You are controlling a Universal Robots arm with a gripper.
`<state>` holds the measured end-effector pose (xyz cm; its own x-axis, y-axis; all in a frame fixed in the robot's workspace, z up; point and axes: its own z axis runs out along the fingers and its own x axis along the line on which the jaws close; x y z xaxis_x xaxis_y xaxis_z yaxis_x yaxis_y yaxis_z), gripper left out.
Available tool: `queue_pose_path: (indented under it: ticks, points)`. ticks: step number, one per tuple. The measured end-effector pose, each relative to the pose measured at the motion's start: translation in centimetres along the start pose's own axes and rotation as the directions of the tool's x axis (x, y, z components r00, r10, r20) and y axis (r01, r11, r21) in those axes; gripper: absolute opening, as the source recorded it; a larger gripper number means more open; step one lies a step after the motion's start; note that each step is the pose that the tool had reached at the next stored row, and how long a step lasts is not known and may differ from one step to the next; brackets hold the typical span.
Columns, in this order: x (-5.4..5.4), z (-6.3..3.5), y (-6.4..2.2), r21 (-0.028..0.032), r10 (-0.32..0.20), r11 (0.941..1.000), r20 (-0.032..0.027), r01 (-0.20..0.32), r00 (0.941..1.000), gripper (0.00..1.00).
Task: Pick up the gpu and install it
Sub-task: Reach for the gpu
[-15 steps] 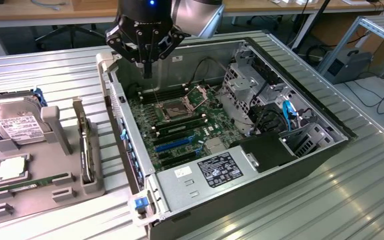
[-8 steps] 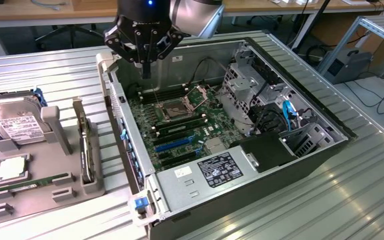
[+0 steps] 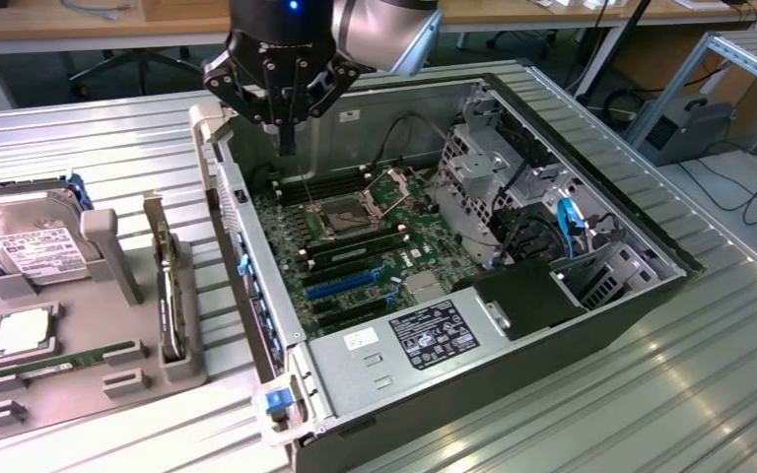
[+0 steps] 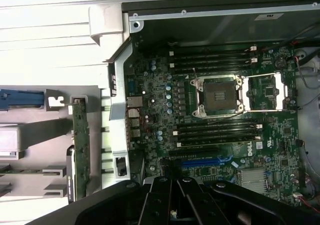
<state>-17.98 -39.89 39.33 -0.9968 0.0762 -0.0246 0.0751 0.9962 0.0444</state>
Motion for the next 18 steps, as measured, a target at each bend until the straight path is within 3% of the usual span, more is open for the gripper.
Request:
queue_pose_path:
  ticks: [18]
  points:
    - [0.34, -0.01, -0.02, 0.0000, 0.000, 1.0000, 0.0000, 0.000, 1.0000, 0.11]
